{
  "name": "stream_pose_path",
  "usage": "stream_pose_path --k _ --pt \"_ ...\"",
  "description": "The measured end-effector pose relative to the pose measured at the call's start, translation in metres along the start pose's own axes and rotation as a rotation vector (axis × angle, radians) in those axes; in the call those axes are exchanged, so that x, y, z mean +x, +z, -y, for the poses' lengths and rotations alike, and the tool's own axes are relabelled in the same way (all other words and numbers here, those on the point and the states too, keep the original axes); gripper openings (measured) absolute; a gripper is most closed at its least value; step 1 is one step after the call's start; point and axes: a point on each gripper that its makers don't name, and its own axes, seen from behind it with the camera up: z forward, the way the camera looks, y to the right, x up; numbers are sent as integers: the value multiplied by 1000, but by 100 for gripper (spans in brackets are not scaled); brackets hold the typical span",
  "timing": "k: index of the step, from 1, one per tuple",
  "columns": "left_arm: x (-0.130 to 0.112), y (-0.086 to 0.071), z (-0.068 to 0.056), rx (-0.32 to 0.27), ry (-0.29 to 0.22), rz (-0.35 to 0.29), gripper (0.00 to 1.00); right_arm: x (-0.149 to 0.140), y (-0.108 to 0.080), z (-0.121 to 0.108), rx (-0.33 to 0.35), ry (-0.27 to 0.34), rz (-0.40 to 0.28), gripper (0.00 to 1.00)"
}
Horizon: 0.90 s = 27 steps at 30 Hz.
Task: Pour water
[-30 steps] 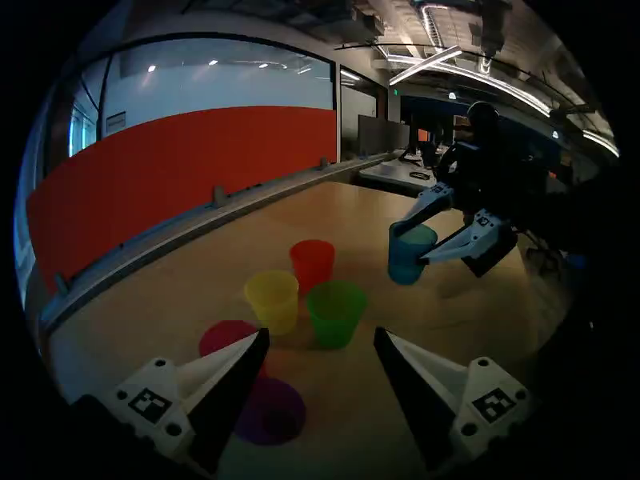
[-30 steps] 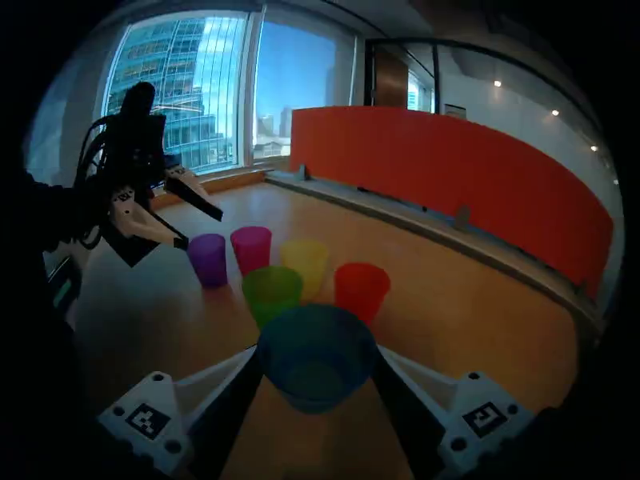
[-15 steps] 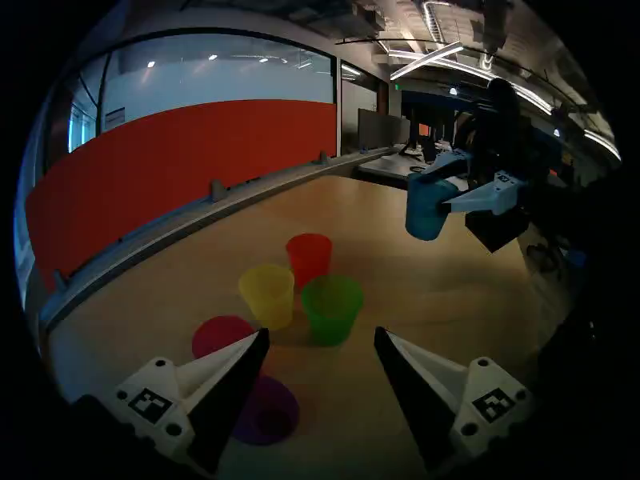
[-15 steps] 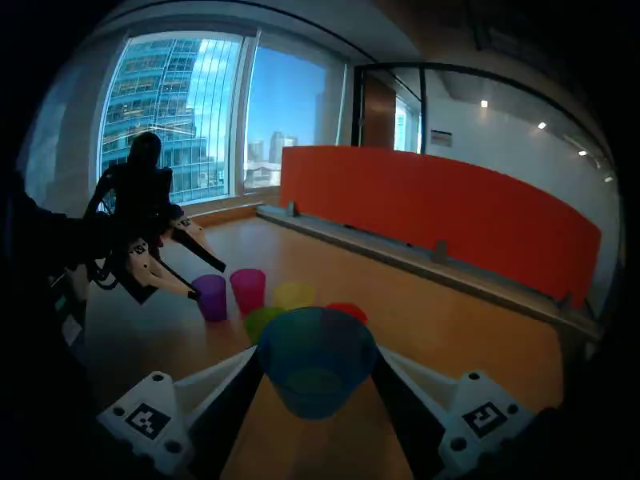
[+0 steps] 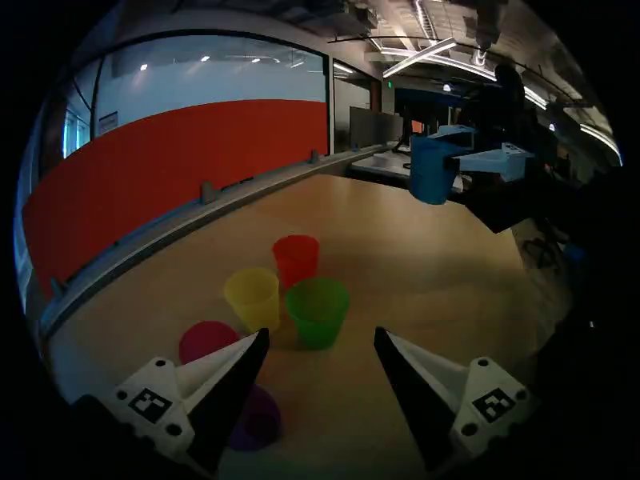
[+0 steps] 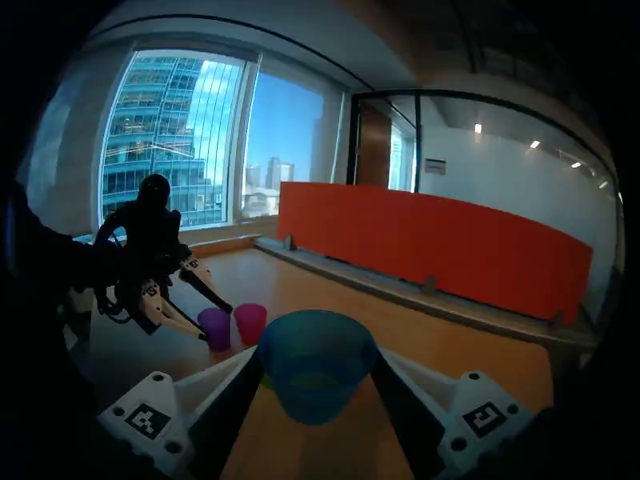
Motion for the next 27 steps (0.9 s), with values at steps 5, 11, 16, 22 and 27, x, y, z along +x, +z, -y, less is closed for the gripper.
stream_pose_path --k 5,11,16,22,27 --pt "2 2 -2 -3 -5 -5 97 15 -7 -1 -9 -13 -37 91" --pt "4 4 -4 -5 -8 -8 98 30 -11 -3 -12 -13 -70 91" --pt "3 6 -6 -7 -9 -5 98 39 -15 -5 -15 -13 -91 91" --pt "2 10 -6 -7 -10 3 97 44 -15 -2 -5 -6 -110 91" --pt "0 14 -6 -7 -7 14 97 48 -14 -3 -1 -4 -127 91"
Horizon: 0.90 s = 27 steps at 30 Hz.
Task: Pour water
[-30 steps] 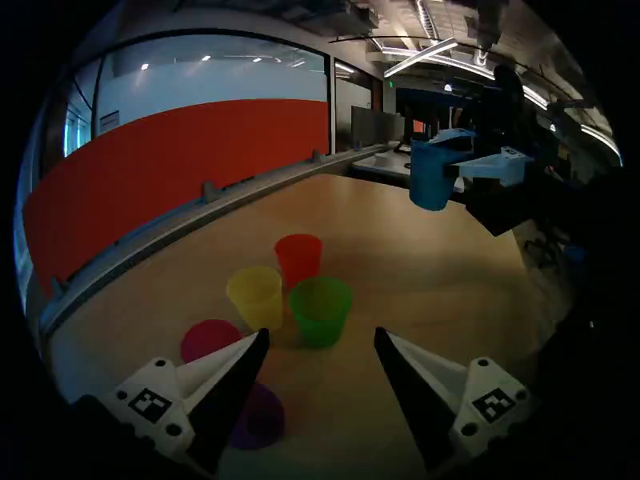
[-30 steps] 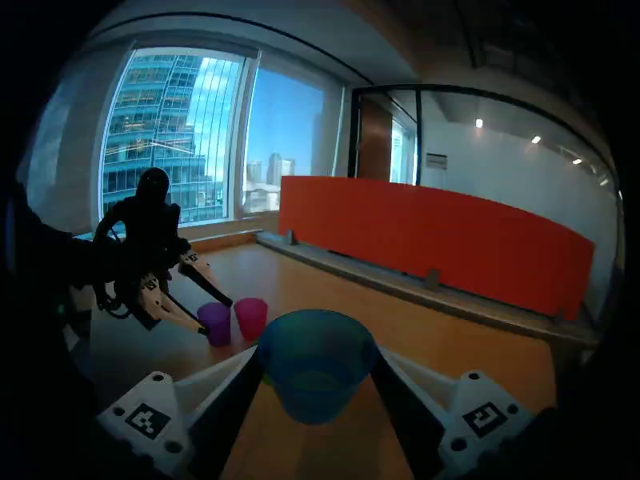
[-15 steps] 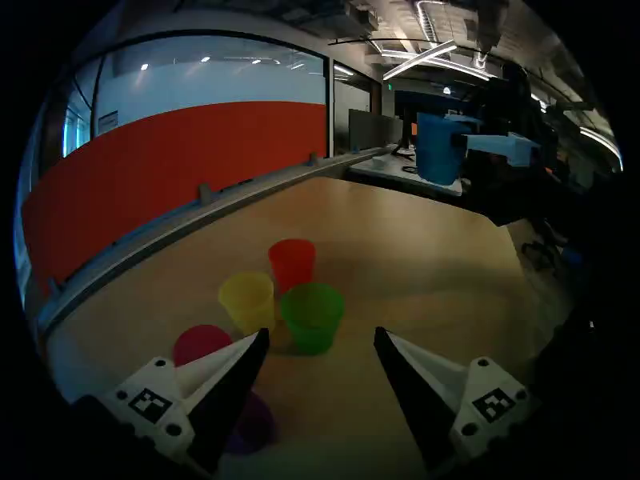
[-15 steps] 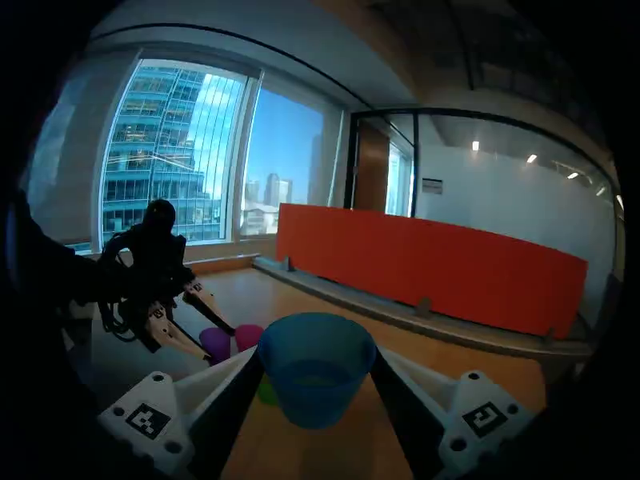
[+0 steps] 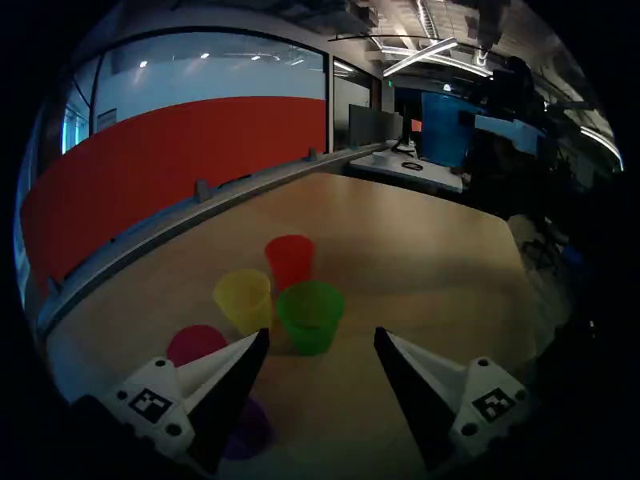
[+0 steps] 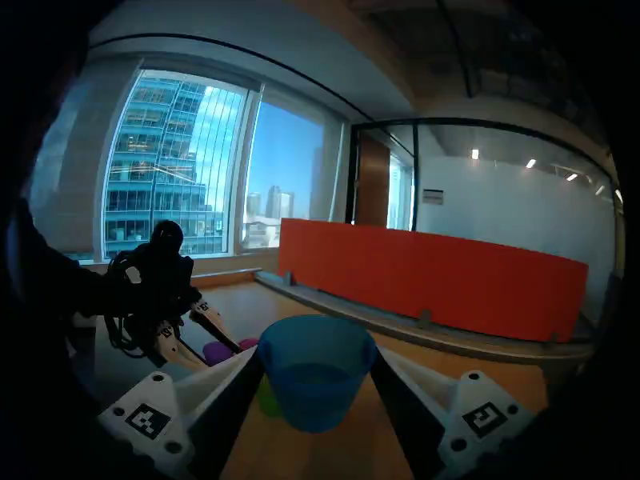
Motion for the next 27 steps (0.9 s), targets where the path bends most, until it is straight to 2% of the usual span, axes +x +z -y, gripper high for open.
stream_pose_path --k 5,14,27 --pt "-3 5 0 4 8 16 97 0 0 -1 4 -4 2 91" --pt "-7 18 9 43 9 47 97 -4 3 -3 10 -9 12 91" --pt "-12 45 16 80 28 95 97 -13 4 -12 5 -2 24 91"
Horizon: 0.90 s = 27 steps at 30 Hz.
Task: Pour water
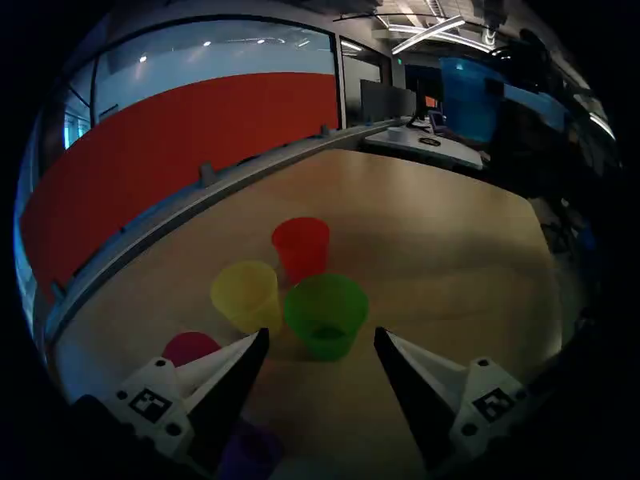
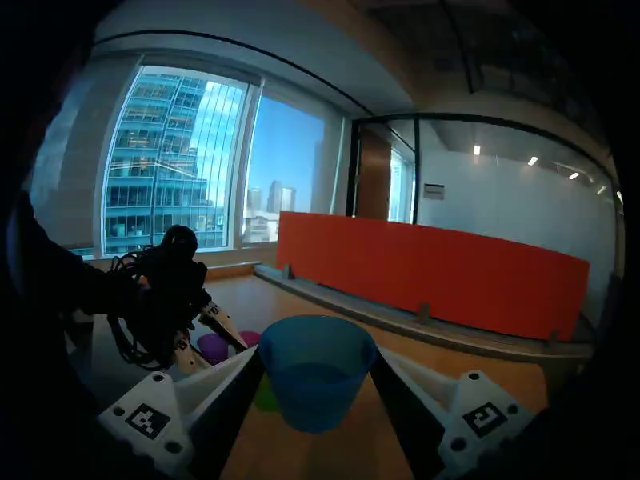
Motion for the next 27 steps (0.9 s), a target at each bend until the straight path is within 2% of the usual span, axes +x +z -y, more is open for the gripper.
stream_pose_path --k 12,27 --pt "-4 26 7 15 -21 25 98 -8 -3 -10 -13 8 10 91" --pt "-4 45 3 9 -43 31 98 -14 -5 -16 -20 12 16 91"
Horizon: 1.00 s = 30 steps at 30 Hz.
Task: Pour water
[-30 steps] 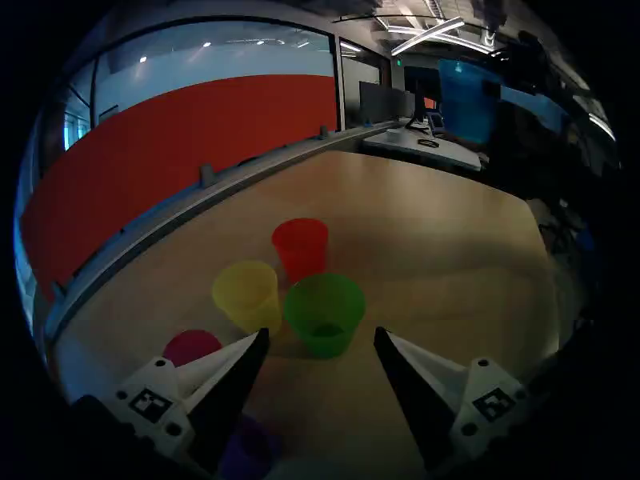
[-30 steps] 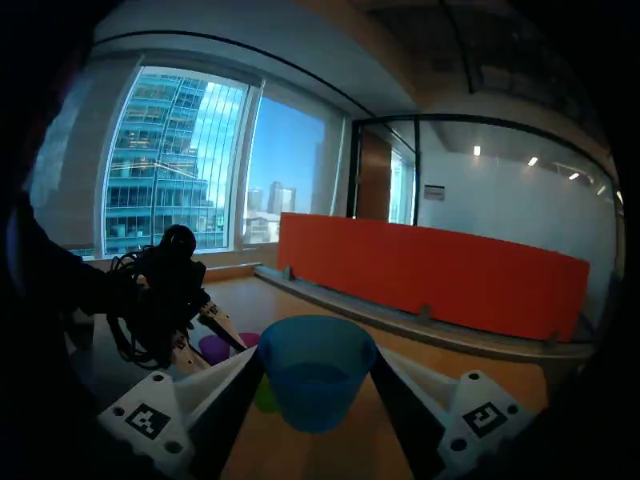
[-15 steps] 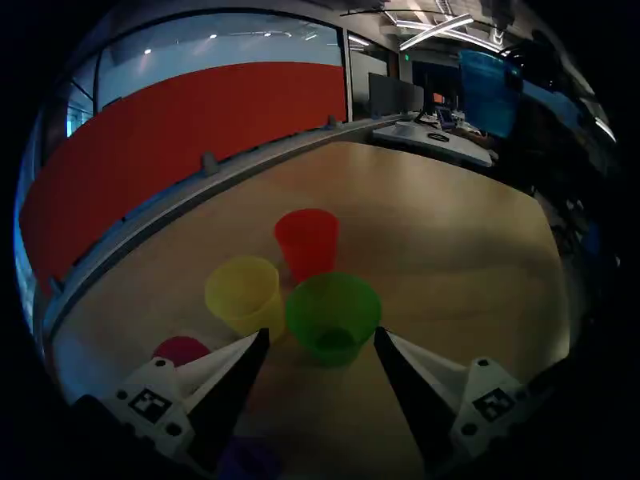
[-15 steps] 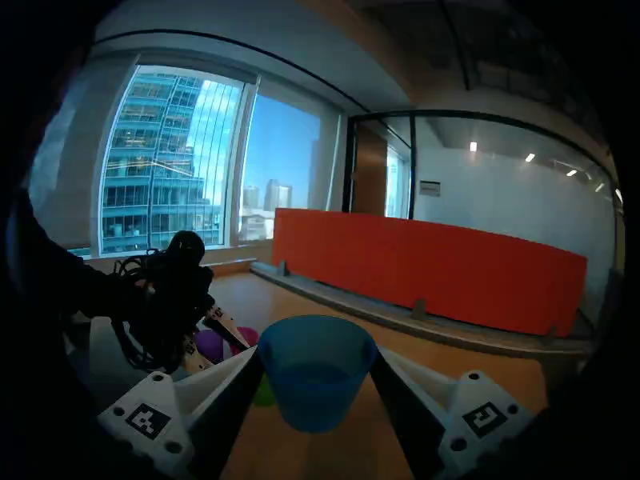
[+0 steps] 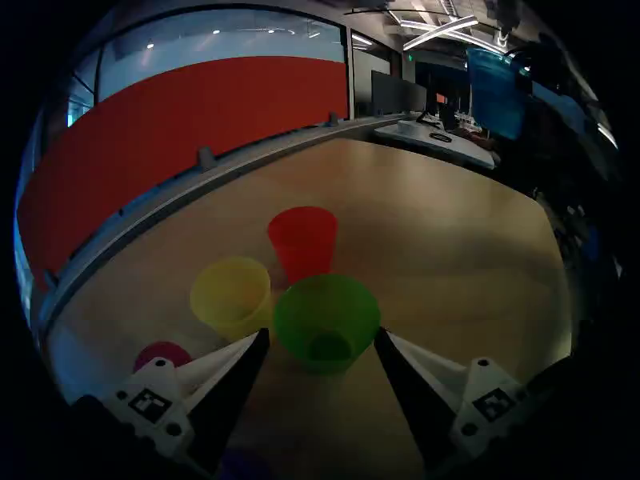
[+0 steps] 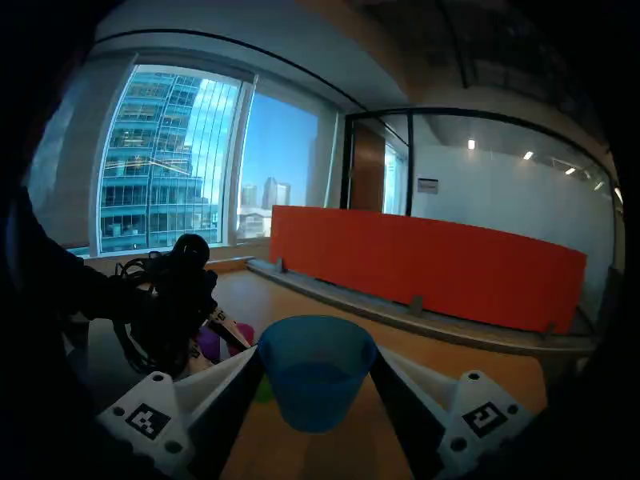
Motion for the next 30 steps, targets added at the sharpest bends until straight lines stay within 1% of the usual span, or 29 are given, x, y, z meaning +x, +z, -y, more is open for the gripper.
stream_pose_path --k 8,14,19,21,23,30 --pt "4 7 -4 -6 -15 -11 98 -2 0 -1 0 4 2 91" --pt "6 12 -6 -4 -12 -14 98 -2 0 0 1 2 1 91" --pt "5 14 -5 9 -14 -8 98 -2 -1 -2 -2 2 1 91" --pt "5 15 -5 14 -17 -6 95 -3 -1 -3 -3 3 0 91" --pt "5 15 -4 18 -22 -8 90 -4 -2 -3 -4 5 0 91" --pt "8 15 -7 5 -41 -19 87 -5 -3 -5 -7 10 -1 91"
